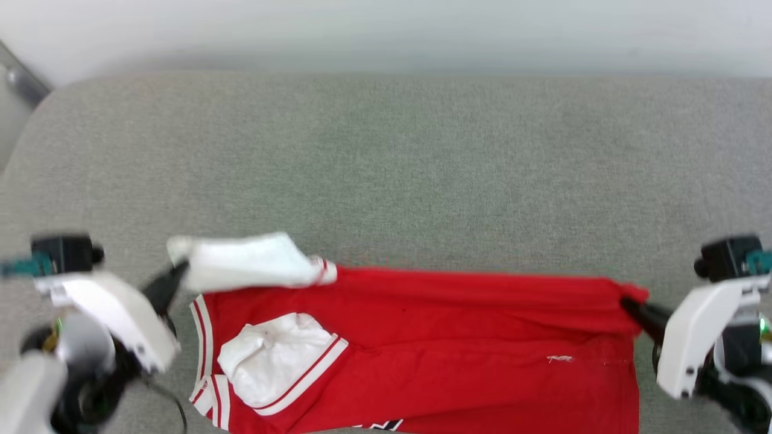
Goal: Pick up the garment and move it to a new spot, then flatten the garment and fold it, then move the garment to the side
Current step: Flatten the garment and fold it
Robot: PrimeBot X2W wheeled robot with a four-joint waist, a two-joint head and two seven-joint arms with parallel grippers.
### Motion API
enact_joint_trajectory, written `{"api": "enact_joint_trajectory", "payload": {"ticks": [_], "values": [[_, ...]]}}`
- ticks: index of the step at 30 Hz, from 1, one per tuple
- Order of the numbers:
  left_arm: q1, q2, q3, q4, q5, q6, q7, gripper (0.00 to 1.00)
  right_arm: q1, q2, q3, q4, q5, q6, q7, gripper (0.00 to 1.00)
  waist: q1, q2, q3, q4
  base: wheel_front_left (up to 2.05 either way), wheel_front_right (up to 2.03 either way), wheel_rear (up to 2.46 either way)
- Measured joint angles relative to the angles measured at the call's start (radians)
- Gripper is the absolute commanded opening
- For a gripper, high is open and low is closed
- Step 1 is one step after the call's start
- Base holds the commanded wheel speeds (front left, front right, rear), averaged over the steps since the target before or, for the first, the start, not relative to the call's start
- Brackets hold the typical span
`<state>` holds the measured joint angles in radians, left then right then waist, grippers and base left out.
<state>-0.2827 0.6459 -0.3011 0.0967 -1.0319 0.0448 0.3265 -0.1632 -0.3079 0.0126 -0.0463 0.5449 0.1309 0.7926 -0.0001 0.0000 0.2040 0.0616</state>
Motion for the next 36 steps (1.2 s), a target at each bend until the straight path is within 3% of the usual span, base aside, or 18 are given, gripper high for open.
{"api": "enact_joint_trajectory", "payload": {"ticks": [6, 7, 8, 9, 10, 16, 22, 29, 36], "values": [[0.21, -0.039, 0.005, -0.027, -0.059, 0.025, -0.039, 0.0, 0.132, 0.03, -0.032, 0.034, 0.002, 0.0, -0.077, 0.0, 0.0, 0.0, -0.04, 0.008, 0.0, 0.0, 0.0], [0.232, -0.049, -0.003, -0.025, -0.064, 0.025, -0.039, 0.0, 0.15, 0.033, -0.03, 0.04, 0.001, 0.0, -0.088, 0.42, -0.0001, 0.0, -0.044, 0.008, 0.0, 0.0, 0.0], [0.247, -0.062, -0.009, -0.021, -0.07, 0.025, -0.04, 0.21, 0.166, 0.04, -0.03, 0.045, -0.002, 0.0, -0.104, 1.0, -0.0001, 0.0, -0.048, 0.008, 0.0, 0.0, 0.0], [0.258, -0.078, -0.011, -0.015, -0.085, 0.023, -0.041, 0.49, 0.179, 0.046, -0.027, 0.052, -0.007, 0.0, -0.117, 1.0, -0.0001, 0.0, -0.051, 0.007, 0.0, 0.0, 0.0], [0.267, -0.092, -0.017, -0.006, -0.097, 0.016, -0.041, 1.0, 0.193, 0.051, -0.022, 0.063, -0.007, 0.0, -0.128, 1.0, -0.0001, 0.0, -0.055, 0.007, 0.0, 0.0, 0.0], [0.301, -0.121, -0.021, 0.047, -0.059, 0.017, -0.13, 1.0, 0.259, 0.059, -0.002, 0.083, -0.008, 0.0, -0.196, 1.0, 0.0, 0.0, -0.094, -0.006, 0.0, 0.0, 0.0], [0.285, -0.146, -0.003, 0.021, 0.048, 0.04, -0.305, 1.0, 0.309, 0.033, -0.007, -0.018, 0.0, 0.0, -0.208, 1.0, 0.0, 0.0, -0.152, -0.017, 0.0, 0.0, 0.0], [0.256, -0.185, -0.005, -0.054, 0.182, 0.114, -0.472, 1.0, 0.314, 0.043, -0.144, -0.118, 0.004, 0.0, -0.057, 1.0, -0.0001, 0.0, -0.205, -0.031, 0.0, 0.0, 0.0], [0.21, -0.201, -0.041, -0.118, 0.329, 0.154, -0.558, 1.0, 0.251, 0.065, -0.26, -0.129, -0.034, 0.0, 0.153, 1.0, 0.0, 0.0, -0.203, -0.004, 0.0, 0.0, 0.0]]}}
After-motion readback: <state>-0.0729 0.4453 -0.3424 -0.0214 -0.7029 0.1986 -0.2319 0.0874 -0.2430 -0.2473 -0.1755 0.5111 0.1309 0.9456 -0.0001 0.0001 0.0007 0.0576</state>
